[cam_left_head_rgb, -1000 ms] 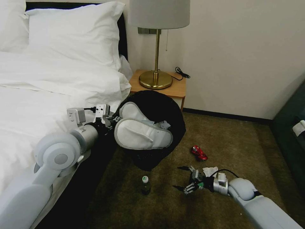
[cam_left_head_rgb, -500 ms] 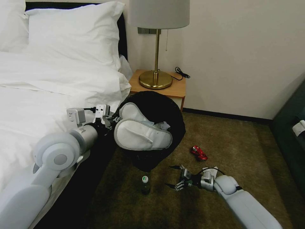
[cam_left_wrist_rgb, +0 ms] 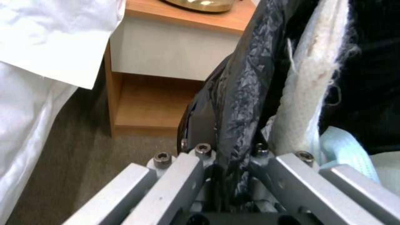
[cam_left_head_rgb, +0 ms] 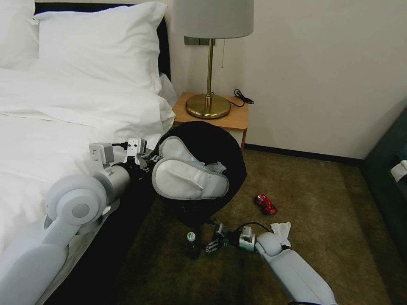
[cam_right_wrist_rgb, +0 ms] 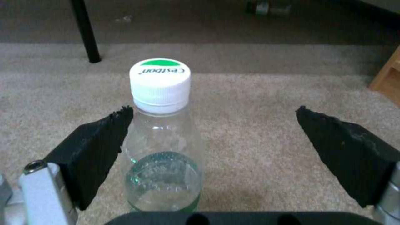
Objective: Pick up the trash bin, then pick up the garbage on the floor and place it into the trash bin.
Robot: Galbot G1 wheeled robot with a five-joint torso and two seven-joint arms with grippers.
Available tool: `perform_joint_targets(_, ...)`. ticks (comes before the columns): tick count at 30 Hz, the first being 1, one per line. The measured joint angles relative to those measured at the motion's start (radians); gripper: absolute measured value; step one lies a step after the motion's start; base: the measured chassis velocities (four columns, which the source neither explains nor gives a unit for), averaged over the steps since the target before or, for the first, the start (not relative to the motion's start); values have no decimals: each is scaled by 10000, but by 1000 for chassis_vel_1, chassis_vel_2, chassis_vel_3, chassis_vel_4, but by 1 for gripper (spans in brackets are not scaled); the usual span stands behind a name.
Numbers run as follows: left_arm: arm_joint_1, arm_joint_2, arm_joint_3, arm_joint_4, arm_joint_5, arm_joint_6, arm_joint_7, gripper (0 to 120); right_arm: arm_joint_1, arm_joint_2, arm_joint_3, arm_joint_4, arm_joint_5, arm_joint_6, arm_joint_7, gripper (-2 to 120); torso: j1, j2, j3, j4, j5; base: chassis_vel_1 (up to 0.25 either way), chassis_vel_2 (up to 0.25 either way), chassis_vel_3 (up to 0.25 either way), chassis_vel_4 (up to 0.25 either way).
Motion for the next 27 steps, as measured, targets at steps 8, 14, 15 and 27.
perform_joint_targets(8, 17, -113, 31, -7, 35, 0, 2, 1, -206, 27, -41, -91, -43, -73, 190, 100, 0, 0, 0, -3, 3, 0, 0, 0, 0)
perform_joint_targets(14, 41, -110, 23, -61, 39, 0, -5, 1, -291, 91, -56, 11, -42, -159, 267, 100, 0, 0, 0, -5, 0, 0, 0, 0, 0)
perform_joint_targets(15, 52, -104, 13, -76, 41, 0, -8, 1, -293, 128, -80, 15, -42, -174, 293, 100, 0, 0, 0, -5, -1, 0, 0, 0, 0)
perform_joint_targets(27, 51, -78, -44, -88, 46, 0, -12, 1, -95, 498, -188, -349, -76, -227, 323, 100, 0, 1, 0, -2, -2, 0, 0, 0, 0)
